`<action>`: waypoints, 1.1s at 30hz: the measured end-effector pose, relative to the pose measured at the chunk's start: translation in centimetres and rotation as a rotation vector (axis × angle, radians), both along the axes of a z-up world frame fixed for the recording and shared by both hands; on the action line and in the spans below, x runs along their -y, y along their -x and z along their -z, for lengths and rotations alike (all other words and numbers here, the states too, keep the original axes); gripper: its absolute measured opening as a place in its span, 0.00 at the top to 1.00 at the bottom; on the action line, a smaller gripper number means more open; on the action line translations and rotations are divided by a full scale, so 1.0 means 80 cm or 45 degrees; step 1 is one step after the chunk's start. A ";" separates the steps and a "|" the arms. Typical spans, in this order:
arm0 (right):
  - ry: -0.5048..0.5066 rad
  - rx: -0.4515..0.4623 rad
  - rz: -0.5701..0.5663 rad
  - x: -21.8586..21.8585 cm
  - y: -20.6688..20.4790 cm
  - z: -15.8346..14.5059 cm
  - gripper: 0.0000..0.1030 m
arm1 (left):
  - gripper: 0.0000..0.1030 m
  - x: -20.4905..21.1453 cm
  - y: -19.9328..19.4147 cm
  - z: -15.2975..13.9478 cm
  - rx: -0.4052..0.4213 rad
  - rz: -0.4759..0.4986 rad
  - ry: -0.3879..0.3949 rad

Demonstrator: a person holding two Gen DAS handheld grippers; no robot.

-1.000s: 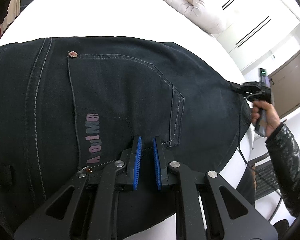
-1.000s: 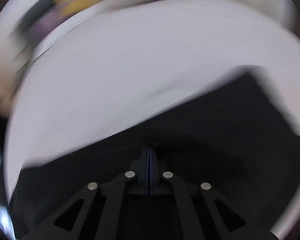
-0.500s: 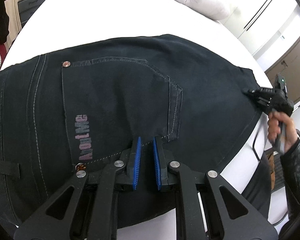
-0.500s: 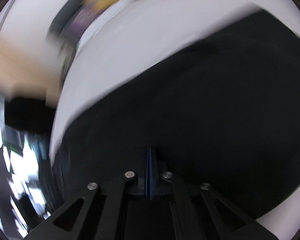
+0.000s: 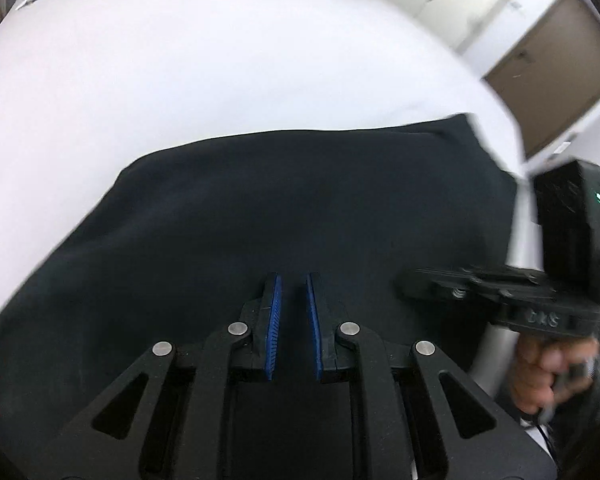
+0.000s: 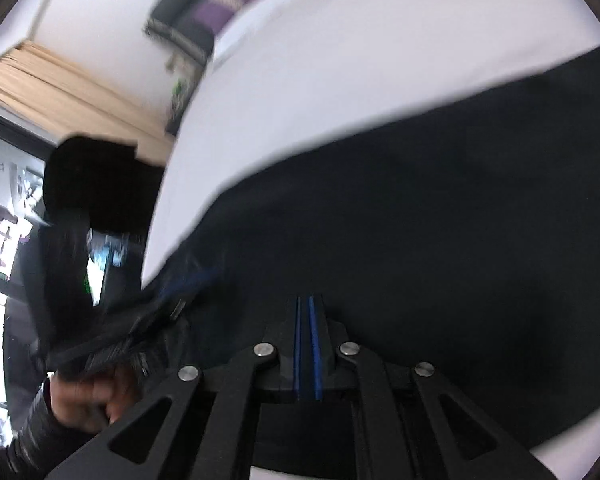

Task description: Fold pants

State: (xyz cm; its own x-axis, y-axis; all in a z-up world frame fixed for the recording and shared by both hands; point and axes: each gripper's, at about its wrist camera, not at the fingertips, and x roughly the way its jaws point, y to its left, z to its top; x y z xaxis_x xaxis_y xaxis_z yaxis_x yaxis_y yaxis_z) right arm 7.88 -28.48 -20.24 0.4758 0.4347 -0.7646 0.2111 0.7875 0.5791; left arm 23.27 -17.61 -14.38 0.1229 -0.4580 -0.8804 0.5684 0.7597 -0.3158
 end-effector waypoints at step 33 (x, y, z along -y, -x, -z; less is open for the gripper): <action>0.152 0.084 0.246 0.087 -0.018 -0.025 0.94 | 0.97 0.016 0.008 -0.038 0.084 -0.294 0.117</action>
State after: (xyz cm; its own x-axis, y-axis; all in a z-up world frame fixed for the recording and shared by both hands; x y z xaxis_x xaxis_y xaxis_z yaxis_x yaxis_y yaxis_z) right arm 9.35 -35.46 -18.25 0.5921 0.2391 -0.7695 0.3294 0.7997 0.5020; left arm 22.60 -18.92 -11.33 0.2890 -0.4892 -0.8229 0.4051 0.8413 -0.3579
